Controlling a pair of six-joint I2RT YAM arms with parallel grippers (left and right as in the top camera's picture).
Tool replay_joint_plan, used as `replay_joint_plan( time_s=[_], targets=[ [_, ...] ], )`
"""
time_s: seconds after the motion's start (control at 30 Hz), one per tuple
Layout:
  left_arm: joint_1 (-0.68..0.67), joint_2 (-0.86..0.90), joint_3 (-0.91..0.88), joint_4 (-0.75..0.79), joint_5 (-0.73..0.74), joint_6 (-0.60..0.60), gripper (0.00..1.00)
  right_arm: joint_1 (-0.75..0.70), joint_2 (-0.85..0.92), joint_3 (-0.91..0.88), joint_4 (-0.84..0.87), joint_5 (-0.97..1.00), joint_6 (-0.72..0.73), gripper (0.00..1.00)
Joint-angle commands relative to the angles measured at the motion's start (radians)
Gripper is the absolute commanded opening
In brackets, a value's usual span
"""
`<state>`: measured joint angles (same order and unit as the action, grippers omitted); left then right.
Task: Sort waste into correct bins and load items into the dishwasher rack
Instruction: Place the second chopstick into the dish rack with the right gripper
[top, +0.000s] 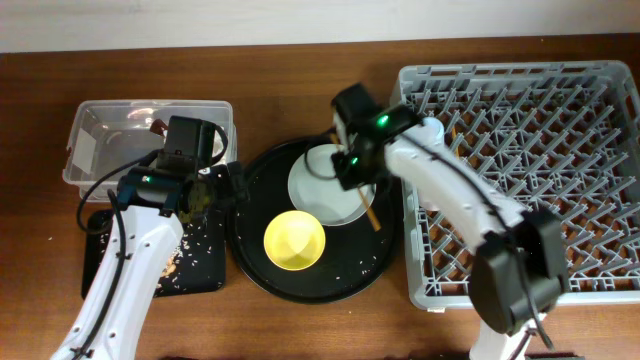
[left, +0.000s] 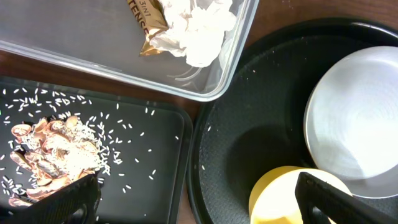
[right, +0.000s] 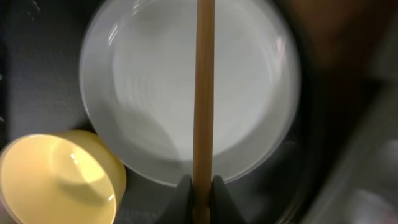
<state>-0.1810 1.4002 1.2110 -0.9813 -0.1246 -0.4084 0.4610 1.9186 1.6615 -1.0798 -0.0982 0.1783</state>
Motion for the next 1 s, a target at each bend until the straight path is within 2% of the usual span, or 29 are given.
replay_joint_plan(
  time_s=[0.0, 0.13, 0.43, 0.63, 0.97],
  targets=[
    [0.004, -0.021, 0.013, 0.000, -0.011, 0.006, 0.99, -0.111, -0.045, 0.114, -0.106, 0.006, -0.071, 0.04],
    [0.004, -0.021, 0.013, 0.000, -0.011, 0.006, 0.99, -0.277, -0.046, 0.140, -0.182, 0.005, -0.114, 0.04],
    [0.004, -0.021, 0.013, 0.000, -0.011, 0.006, 0.99, -0.548, -0.046, 0.124, -0.200, 0.005, -0.195, 0.04],
    [0.004, -0.021, 0.013, 0.000, -0.011, 0.006, 0.99, -0.623, -0.023, 0.098, -0.196, 0.006, -0.253, 0.04],
    [0.004, -0.021, 0.013, 0.000, -0.011, 0.006, 0.99, -0.631, 0.024, 0.083, -0.187, 0.005, -0.272, 0.04]
  ],
)
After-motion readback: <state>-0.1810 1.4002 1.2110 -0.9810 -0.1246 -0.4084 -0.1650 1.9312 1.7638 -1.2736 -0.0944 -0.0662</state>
